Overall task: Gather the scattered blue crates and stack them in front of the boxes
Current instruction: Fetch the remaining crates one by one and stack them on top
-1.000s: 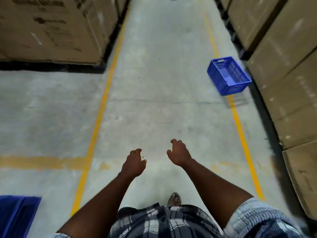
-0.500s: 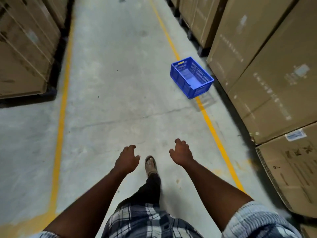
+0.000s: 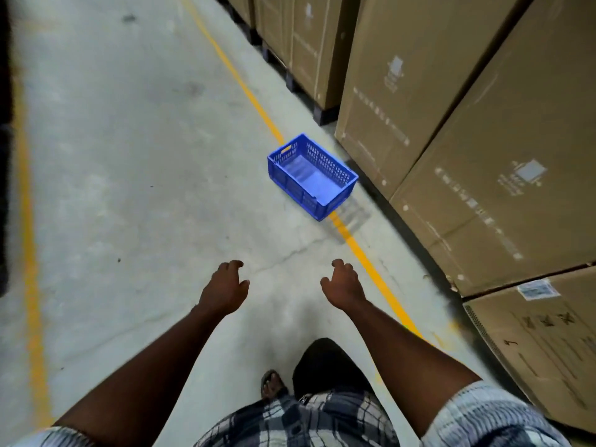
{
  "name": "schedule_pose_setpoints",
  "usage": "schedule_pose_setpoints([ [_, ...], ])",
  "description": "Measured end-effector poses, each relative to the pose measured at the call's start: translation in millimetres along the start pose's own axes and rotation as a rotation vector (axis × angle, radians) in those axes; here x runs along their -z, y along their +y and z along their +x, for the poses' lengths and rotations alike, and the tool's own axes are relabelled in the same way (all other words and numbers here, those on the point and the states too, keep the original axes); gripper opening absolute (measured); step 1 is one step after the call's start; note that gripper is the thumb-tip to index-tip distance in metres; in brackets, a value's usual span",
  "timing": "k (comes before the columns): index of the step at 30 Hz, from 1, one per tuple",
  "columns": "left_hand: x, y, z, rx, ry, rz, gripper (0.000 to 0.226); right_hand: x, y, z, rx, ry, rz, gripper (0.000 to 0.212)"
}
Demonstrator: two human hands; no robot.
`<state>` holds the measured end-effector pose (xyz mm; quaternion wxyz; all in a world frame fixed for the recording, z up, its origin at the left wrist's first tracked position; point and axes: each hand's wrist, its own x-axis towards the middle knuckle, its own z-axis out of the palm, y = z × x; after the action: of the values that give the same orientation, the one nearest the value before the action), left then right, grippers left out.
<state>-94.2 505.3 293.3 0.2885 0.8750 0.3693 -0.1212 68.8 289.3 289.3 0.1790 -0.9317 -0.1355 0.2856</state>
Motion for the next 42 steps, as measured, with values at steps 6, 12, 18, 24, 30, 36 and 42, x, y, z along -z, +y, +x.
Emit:
schedule_pose_setpoints([
  [6, 35.2, 39.2, 151.9, -0.008, -0.017, -0.019, 0.051, 34.4, -37.6, 138.9, -0.049, 0.036, 0.034, 0.050],
  [12, 82.2, 86.5, 286.2, 0.004, -0.044, -0.013, 0.052, 88.7, -80.9, 265.1, -0.097, 0.026, 0.071, 0.052],
  [18, 138.2, 134.9, 417.1, -0.025, 0.014, -0.035, 0.052, 144.9, -121.0, 371.2, -0.101, 0.039, 0.093, 0.046],
  [24, 166.9, 158.3, 541.1, -0.074, -0.067, -0.010, 0.052, 163.3, -145.9, 465.7, -0.233, 0.061, 0.176, 0.050],
  [30, 182.0, 179.6, 687.0, -0.178, -0.235, 0.112, 0.054, 163.7, -166.1, 557.4, -0.498, 0.107, 0.307, 0.047],
  [36, 177.1, 196.8, 786.8, -0.225, -0.329, 0.201, 0.055, 141.1, -174.0, 623.6, -0.641, 0.106, 0.436, 0.053],
  [42, 121.2, 199.0, 873.6, -0.242, -0.356, 0.230, 0.053, 94.1, -144.4, 705.7, -0.729, 0.102, 0.488, 0.048],
])
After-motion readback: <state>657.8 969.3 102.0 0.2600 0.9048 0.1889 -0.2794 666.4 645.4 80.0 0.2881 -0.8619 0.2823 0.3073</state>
